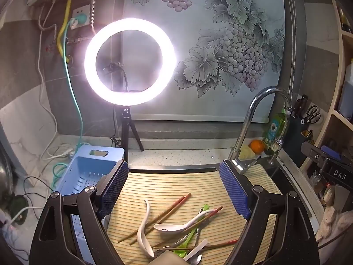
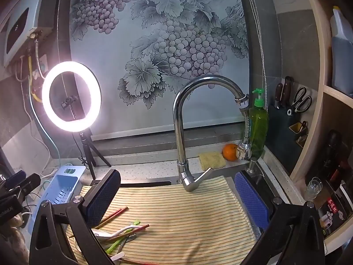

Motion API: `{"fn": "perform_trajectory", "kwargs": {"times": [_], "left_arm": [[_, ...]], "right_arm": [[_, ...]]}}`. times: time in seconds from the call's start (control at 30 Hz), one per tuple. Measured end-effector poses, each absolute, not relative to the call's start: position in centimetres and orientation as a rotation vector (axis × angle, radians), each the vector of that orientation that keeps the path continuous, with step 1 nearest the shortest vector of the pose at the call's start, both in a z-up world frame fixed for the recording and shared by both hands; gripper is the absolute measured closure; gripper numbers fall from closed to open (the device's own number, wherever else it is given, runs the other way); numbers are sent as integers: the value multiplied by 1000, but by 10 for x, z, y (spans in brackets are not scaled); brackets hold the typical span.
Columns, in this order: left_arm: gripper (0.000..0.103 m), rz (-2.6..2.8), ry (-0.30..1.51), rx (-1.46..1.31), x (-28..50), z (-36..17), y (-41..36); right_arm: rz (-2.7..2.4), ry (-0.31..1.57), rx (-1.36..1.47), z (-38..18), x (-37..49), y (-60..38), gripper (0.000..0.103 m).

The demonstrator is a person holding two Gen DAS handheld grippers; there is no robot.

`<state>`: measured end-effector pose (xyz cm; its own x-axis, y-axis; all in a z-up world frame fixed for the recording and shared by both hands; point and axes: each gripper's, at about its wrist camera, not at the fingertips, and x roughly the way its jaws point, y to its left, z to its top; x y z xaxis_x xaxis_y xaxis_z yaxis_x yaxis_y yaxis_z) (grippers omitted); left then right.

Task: Organize utensils
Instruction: 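Move the right tool toward the utensil pile on the striped cloth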

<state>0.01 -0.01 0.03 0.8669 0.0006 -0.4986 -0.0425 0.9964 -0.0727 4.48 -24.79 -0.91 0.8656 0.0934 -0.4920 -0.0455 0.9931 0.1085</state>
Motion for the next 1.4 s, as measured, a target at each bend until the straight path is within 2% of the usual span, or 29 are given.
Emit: {"fn": "perform_trajectory", "kwargs": {"times": [0.33,1.4], "left_arm": [[18,18,471,-72,-5,9,2],[18,14,499,-81,-8,14,-1]], "right_arm": [[91,461,83,7,42,-240,1],[85,432,94,18,34,-244,1]]}}
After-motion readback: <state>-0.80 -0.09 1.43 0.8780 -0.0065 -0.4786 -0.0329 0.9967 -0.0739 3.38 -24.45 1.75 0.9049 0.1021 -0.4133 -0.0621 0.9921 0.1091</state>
